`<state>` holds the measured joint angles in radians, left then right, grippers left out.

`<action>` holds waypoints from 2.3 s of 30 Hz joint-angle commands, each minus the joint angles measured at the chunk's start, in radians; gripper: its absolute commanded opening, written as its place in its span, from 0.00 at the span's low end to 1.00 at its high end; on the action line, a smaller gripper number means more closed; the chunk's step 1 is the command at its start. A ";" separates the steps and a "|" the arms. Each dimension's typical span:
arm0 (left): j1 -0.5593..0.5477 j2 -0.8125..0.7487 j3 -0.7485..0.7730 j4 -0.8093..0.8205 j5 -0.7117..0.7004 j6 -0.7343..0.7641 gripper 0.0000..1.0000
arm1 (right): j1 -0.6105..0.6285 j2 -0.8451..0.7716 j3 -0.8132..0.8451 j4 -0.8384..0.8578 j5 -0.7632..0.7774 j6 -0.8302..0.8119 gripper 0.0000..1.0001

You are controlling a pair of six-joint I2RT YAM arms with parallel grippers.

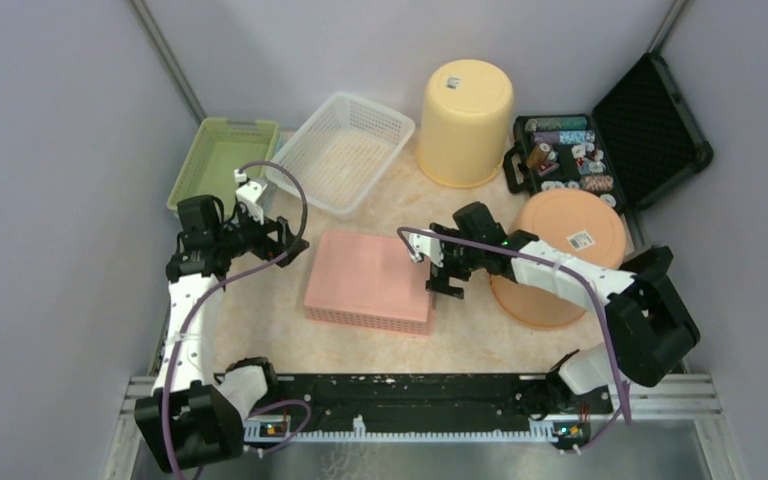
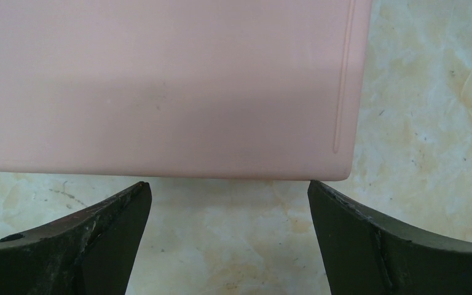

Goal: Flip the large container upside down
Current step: Move the container to the corner of the board.

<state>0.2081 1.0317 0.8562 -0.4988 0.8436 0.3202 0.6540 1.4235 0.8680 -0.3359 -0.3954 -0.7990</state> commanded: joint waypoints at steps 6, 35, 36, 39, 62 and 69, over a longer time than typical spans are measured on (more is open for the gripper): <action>0.004 -0.037 0.007 0.023 0.019 0.048 0.99 | 0.041 0.082 0.123 0.021 0.008 0.006 0.99; 0.023 -0.118 -0.018 -0.054 0.027 0.234 0.99 | 0.228 0.346 0.504 -0.049 -0.224 0.216 0.99; 0.021 -0.118 -0.019 -0.086 0.072 0.295 0.99 | 0.212 0.321 0.500 -0.064 -0.236 0.204 0.99; 0.019 -0.112 -0.024 -0.141 0.179 0.487 0.99 | 0.147 0.241 0.486 -0.121 -0.303 0.169 0.99; -0.645 0.198 0.099 -0.073 -0.098 0.532 0.99 | -0.184 -0.184 0.187 -0.224 -0.544 -0.061 0.99; -0.749 0.296 0.075 -0.060 -0.163 0.510 0.97 | -0.244 -0.263 0.137 -0.192 -0.588 -0.075 0.99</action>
<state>-0.5152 1.2888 0.9375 -0.5911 0.7231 0.8581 0.4328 1.2095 1.0393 -0.5808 -0.9157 -0.8391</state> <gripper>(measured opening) 0.988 0.988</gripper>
